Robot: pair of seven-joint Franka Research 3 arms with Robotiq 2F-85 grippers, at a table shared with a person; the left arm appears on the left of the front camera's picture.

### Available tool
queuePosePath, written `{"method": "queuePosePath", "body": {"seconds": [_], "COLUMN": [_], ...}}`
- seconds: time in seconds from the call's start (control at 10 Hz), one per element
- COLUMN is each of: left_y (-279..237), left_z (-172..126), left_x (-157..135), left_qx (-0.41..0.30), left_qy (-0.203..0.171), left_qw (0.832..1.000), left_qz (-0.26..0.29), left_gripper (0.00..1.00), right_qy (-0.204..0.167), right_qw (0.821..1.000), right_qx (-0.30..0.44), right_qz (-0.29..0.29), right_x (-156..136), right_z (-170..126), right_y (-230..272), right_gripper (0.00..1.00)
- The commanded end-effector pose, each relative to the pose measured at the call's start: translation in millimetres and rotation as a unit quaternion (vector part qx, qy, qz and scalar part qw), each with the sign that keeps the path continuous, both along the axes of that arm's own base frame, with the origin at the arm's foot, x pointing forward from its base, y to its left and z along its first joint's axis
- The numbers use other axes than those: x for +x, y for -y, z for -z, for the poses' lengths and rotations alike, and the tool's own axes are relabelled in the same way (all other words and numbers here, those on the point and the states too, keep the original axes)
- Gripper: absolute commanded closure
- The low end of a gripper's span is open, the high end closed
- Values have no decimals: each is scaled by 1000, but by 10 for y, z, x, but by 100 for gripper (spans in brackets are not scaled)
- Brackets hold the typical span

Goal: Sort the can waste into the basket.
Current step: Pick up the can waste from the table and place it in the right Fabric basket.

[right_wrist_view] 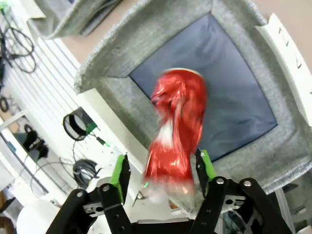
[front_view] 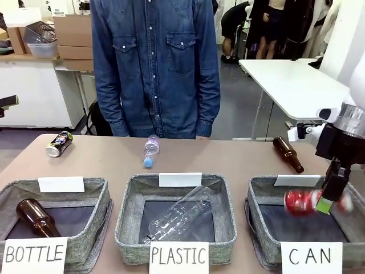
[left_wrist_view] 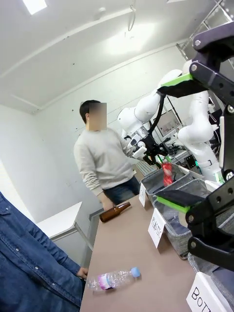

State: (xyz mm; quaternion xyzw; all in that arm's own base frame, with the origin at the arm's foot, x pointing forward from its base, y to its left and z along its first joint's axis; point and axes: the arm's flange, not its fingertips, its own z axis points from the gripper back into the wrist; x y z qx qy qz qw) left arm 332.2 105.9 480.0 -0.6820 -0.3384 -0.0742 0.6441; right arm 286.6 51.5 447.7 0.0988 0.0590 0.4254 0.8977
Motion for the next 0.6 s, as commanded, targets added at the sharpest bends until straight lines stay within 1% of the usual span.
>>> {"method": "queuePosePath", "body": {"seconds": [0.0,0.2,0.3,0.4,0.5], "left_y": [12,12,12,12,12], "left_z": [-21,-21,-21,-21,-21], "left_x": [-6,-6,-6,-6,-6], "left_qx": [-9,-9,-9,-9,-9], "left_qy": [13,13,13,13,13], "left_qw": [1000,1000,1000,1000,1000], "left_qz": [-1,-1,-1,-1,-1], "left_gripper": [0,0,0,0,0], "right_qy": [5,5,6,14,5], "right_qw": [1000,1000,1000,996,940], "right_qx": [-6,-1,11,64,274], "right_qz": [-5,-4,9,52,202], "right_x": [-77,-66,-61,-34,50], "right_z": [101,113,113,56,-179], "right_y": [8,0,3,25,95], "right_gripper": [0,0,0,0,0]}}
